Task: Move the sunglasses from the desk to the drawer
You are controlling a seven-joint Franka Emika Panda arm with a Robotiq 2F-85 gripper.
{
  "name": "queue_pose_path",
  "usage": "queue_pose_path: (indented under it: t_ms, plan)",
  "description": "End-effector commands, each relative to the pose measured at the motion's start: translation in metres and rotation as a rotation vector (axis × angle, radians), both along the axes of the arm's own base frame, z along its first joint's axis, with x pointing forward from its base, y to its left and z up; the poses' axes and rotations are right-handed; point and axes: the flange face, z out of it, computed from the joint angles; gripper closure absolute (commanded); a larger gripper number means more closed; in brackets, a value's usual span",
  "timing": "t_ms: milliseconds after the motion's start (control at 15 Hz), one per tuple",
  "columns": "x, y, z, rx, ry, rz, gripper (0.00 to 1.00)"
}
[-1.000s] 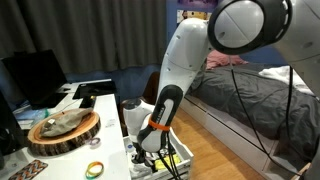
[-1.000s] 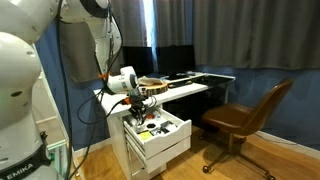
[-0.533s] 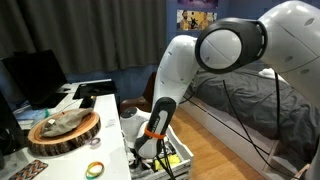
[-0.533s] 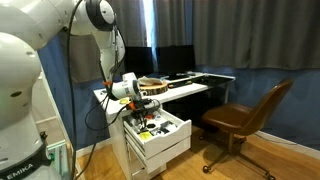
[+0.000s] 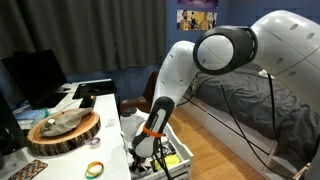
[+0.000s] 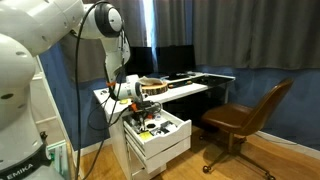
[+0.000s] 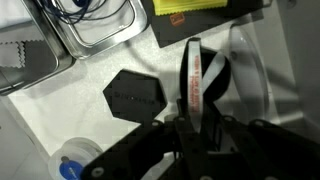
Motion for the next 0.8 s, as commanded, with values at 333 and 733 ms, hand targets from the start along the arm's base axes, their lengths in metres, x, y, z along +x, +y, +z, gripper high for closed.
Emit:
queue_pose_path:
  t_ms: [333, 733]
  plan:
    - [0.0, -0.007, 0.057, 0.025, -0.076, -0.138, 0.1]
    - [-0.021, -0.047, 0.114, -0.101, -0.134, -0.304, 0.0]
